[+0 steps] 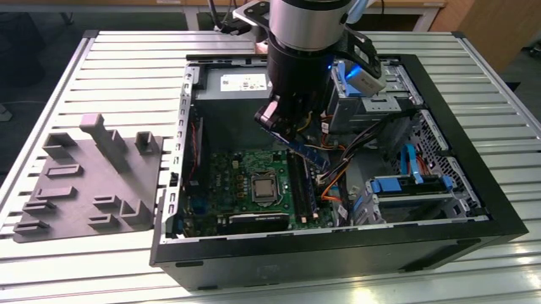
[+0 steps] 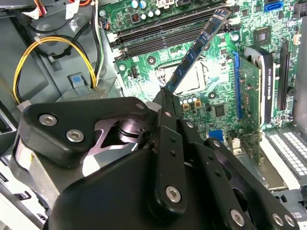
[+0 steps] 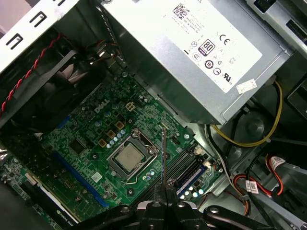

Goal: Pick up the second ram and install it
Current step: 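Insert the second ram into the second slot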

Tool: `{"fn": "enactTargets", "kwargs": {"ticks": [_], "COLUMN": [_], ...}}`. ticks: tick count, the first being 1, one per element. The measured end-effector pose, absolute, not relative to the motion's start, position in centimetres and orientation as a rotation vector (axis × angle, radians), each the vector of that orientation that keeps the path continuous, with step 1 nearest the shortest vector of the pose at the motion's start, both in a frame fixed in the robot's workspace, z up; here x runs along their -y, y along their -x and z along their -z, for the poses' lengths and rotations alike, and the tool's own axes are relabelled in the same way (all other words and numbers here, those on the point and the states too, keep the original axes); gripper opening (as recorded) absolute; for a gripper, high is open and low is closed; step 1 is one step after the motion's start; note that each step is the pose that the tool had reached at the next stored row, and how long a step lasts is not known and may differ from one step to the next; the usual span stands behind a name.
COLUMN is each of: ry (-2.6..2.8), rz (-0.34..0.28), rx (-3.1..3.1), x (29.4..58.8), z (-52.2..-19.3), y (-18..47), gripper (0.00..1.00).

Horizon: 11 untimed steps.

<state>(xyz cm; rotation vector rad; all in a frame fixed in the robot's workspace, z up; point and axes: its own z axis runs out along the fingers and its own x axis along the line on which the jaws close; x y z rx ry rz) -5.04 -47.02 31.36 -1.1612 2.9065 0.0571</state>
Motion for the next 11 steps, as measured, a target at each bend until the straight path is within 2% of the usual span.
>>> {"fn": "enactTargets", "kwargs": {"ticks": [11], "ry": [1.149], "rz": [-0.057], "rx": [-2.911], "x": [47.02], "z": [-31.36], "y": [5.04], "gripper": [0.12]}}
